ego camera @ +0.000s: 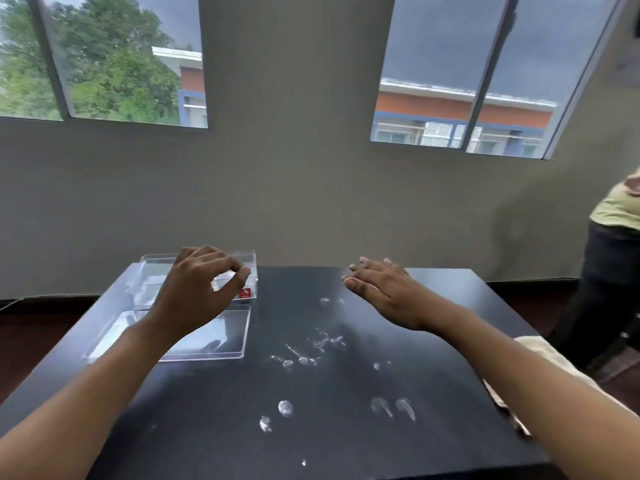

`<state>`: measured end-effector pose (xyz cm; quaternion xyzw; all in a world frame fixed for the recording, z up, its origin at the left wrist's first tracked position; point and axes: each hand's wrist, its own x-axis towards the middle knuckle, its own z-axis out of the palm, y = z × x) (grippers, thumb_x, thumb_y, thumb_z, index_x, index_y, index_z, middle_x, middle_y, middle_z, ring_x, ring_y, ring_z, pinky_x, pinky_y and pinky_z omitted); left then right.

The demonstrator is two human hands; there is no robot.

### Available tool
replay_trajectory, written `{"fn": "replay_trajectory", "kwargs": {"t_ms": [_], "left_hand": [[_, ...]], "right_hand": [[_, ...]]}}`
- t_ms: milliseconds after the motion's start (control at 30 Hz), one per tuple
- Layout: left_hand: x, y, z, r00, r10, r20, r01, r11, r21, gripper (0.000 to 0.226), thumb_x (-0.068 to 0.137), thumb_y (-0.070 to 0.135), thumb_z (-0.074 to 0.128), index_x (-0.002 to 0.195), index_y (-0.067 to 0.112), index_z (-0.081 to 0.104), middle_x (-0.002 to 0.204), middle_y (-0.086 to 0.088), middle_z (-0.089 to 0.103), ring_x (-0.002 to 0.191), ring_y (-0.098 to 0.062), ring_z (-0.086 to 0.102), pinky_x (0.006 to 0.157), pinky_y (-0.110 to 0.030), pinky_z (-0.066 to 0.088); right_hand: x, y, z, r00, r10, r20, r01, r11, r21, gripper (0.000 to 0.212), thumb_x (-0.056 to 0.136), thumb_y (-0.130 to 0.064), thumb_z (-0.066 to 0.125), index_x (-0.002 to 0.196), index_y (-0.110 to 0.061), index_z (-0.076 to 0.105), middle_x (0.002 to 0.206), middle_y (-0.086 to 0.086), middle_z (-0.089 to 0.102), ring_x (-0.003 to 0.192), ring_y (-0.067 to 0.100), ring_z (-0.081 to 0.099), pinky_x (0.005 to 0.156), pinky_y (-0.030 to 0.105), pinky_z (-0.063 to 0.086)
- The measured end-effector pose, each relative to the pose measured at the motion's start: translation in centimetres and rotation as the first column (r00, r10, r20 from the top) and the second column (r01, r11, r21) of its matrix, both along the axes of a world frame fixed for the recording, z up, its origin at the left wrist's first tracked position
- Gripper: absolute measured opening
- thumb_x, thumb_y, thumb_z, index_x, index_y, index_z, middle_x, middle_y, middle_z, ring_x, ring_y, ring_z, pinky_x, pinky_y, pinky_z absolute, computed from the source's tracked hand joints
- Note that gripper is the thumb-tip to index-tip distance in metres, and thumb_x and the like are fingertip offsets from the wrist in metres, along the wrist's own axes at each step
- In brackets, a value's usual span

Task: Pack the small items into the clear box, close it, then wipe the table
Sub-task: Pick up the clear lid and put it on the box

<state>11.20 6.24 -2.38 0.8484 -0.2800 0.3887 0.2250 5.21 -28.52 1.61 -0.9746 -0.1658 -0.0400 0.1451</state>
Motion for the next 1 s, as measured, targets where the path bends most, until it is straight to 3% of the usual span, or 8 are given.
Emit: {"fn": "replay_trajectory", "kwargs": {"t_ms": [167, 267, 367, 500, 633, 767, 867, 1000], "left_hand": [[-2.2, -5.6, 0.5, 0.972, -0.224, -0.075, 0.234, 0.959, 0.16, 0.016, 0.094, 0.04, 0.065, 0.096, 0.03, 0.076, 0.095, 0.019, 0.075, 0.091, -0.008, 0.068, 0.09, -0.038, 0.046], [-3.4, -9.2, 0.8, 0.932, -0.302, -0.2, 0.344, 0.911, 0.227, 0.02, 0.095, 0.046, 0.063, 0.107, 0.034, 0.073, 0.103, 0.022, 0.074, 0.096, 0.0, 0.068, 0.096, -0.031, 0.042], [-4.0, -13.0, 1.2, 0.901, -0.337, -0.272, 0.407, 0.873, 0.267, 0.026, 0.096, 0.052, 0.058, 0.111, 0.036, 0.073, 0.106, 0.021, 0.076, 0.089, -0.004, 0.068, 0.099, -0.027, 0.041], [-4.1, -17.6, 1.5, 0.878, -0.355, -0.321, 0.447, 0.847, 0.287, 0.032, 0.098, 0.053, 0.055, 0.121, 0.036, 0.069, 0.116, 0.019, 0.075, 0.096, -0.011, 0.064, 0.1, -0.02, 0.032], [-4.1, -20.9, 1.5, 0.851, -0.352, -0.389, 0.483, 0.816, 0.317, 0.039, 0.099, 0.057, 0.052, 0.129, 0.035, 0.066, 0.126, 0.016, 0.072, 0.113, -0.013, 0.064, 0.108, -0.028, 0.035], [-4.8, -23.0, 1.1, 0.774, -0.357, -0.523, 0.591, 0.703, 0.395, 0.048, 0.095, 0.065, 0.054, 0.131, 0.036, 0.065, 0.128, 0.016, 0.071, 0.116, -0.01, 0.063, 0.108, -0.03, 0.041], [-5.2, -23.3, 0.4, 0.719, -0.321, -0.617, 0.657, 0.604, 0.451, 0.057, 0.085, 0.075, 0.058, 0.128, 0.038, 0.064, 0.129, 0.015, 0.066, 0.114, -0.011, 0.064, 0.104, -0.038, 0.046], [-4.8, -23.4, 0.7, 0.679, -0.312, -0.665, 0.672, 0.629, 0.391, 0.056, 0.083, 0.07, 0.067, 0.128, 0.038, 0.065, 0.13, 0.015, 0.063, 0.117, -0.011, 0.059, 0.103, -0.034, 0.045]], "right_hand": [[-3.3, -6.4, 0.4, 0.982, -0.19, -0.013, 0.19, 0.98, 0.062, 0.036, 0.105, -0.042, 0.048, 0.137, -0.028, 0.06, 0.145, -0.006, 0.057, 0.137, 0.014, 0.048, 0.115, 0.032, 0.033], [-4.6, -9.8, 0.2, 0.953, -0.289, -0.089, 0.292, 0.956, 0.015, 0.039, 0.102, -0.034, 0.057, 0.141, -0.028, 0.057, 0.15, -0.005, 0.053, 0.141, 0.016, 0.045, 0.118, 0.034, 0.032], [-5.4, -11.7, 0.0, 0.919, -0.359, -0.164, 0.345, 0.933, -0.106, 0.05, 0.099, -0.031, 0.063, 0.147, -0.027, 0.051, 0.156, -0.003, 0.047, 0.146, 0.017, 0.039, 0.121, 0.033, 0.028], [-6.0, -12.9, -0.5, 0.886, -0.396, -0.24, 0.351, 0.913, -0.21, 0.058, 0.094, -0.036, 0.069, 0.148, -0.028, 0.051, 0.155, -0.005, 0.049, 0.144, 0.017, 0.042, 0.119, 0.032, 0.032], [-6.6, -13.1, -1.4, 0.876, -0.382, -0.294, 0.32, 0.917, -0.239, 0.057, 0.093, -0.045, 0.069, 0.145, -0.026, 0.054, 0.15, -0.001, 0.053, 0.136, 0.02, 0.05, 0.115, 0.036, 0.037], [-8.3, -13.8, -2.0, 0.874, -0.374, -0.311, 0.334, 0.926, -0.175, 0.079, 0.083, -0.062, 0.072, 0.15, -0.029, 0.048, 0.149, -0.002, 0.047, 0.137, 0.018, 0.047, 0.115, 0.031, 0.036], [-9.4, -14.6, -2.0, 0.887, -0.379, -0.264, 0.341, 0.923, -0.18, 0.069, 0.081, -0.057, 0.076, 0.143, -0.033, 0.056, 0.141, -0.003, 0.052, 0.133, 0.018, 0.05, 0.108, 0.028, 0.037], [-9.2, -14.5, -2.3, 0.915, -0.365, -0.17, 0.355, 0.931, -0.086, 0.044, 0.08, -0.042, 0.083, 0.122, -0.034, 0.072, 0.111, -0.007, 0.057, 0.114, 0.015, 0.059, 0.08, 0.004, 0.036]]}}
